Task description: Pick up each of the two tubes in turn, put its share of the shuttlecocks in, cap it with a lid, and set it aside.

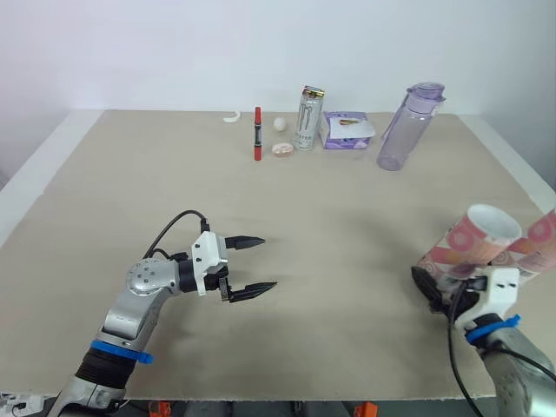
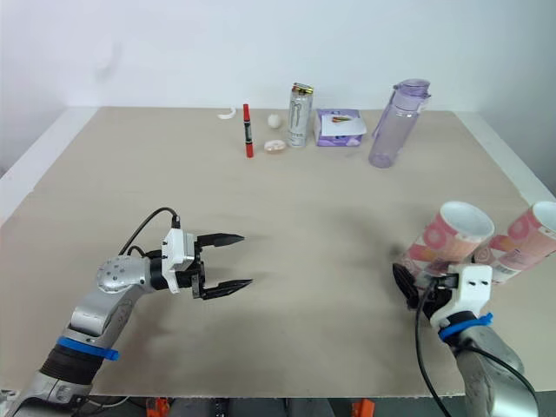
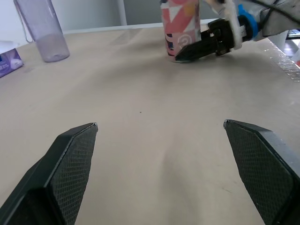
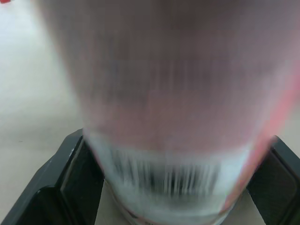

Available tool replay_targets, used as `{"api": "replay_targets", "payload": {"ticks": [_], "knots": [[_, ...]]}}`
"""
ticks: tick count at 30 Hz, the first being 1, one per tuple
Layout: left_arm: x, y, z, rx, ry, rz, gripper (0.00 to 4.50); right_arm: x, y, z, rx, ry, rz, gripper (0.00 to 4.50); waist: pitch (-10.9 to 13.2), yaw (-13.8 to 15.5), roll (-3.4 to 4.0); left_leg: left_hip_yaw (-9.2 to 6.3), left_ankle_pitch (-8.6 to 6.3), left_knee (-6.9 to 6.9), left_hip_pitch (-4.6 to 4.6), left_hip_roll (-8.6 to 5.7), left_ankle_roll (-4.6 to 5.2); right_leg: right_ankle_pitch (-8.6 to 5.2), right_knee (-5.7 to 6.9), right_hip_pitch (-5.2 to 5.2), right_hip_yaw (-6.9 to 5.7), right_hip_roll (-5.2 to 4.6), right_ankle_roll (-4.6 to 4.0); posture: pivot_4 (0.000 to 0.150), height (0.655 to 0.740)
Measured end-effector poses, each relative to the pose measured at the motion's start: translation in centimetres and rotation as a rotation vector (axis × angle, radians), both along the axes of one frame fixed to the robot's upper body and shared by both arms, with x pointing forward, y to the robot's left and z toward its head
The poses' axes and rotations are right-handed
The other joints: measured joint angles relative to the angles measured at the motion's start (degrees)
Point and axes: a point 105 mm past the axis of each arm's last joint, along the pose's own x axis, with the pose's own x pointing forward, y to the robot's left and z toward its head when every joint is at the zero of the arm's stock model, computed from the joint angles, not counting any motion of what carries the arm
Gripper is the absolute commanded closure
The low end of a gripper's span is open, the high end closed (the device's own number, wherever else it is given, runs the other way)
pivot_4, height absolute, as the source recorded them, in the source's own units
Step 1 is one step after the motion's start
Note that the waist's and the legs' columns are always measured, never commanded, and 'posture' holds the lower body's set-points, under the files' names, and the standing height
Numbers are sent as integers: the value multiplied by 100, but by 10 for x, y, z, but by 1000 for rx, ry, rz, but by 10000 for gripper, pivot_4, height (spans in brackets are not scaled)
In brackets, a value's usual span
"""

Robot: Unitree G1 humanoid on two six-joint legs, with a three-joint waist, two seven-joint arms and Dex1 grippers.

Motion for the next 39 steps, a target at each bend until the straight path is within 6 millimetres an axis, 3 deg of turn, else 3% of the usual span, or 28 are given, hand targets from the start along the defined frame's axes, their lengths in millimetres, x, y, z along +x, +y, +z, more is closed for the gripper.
{"api": "replay_targets", "payload": {"ticks": [6,11,12,16,24,25,27,35,39], "knots": [[-1,3,-3,8,9,10,0,21,4,-1,-18,-31,15,1604,-9,8,-18,-1,0,3,3,1,0,3,0,5,2,2,3,1500,7400],[-2,5,-6,12,20,16,0,26,9,-3,-19,-31,32,1604,-17,-13,-40,4,1,6,13,7,1,20,0,7,2,3,-6,1500,7400],[-2,6,-6,13,20,19,0,28,11,-4,-21,-28,43,5253,-19,-16,-43,6,1,6,16,11,2,26,0,7,1,5,-9,1500,7400],[-2,7,-6,15,19,20,0,28,11,-5,-25,-32,51,13044,-20,-20,-45,9,1,6,18,15,2,27,0,6,2,8,-10,1500,7400],[-2,7,-5,15,5,18,0,26,10,-5,-37,-33,44,13044,-22,-18,-48,10,1,6,18,16,1,24,-1,6,1,8,-11,1500,7400],[-2,7,-5,14,2,17,0,26,10,-5,-37,-33,44,5876,-22,-17,-48,10,1,6,18,16,1,24,-1,6,1,7,-11,1500,7400],[-3,7,-5,14,1,17,0,25,10,-5,-37,-33,43,1177,-22,-17,-49,10,1,6,17,16,1,23,-1,7,1,7,-11,1500,7400],[-3,7,-6,14,2,18,0,19,12,-7,-48,-16,56,1177,-23,-4,-51,8,0,2,14,16,1,16,-4,6,-1,7,-13,1500,7400],[-4,7,-7,15,6,19,0,5,14,-9,-55,4,61,1177,-24,18,-50,5,-2,-2,11,16,-2,5,-4,6,-2,7,-11,1500,7400]]}}
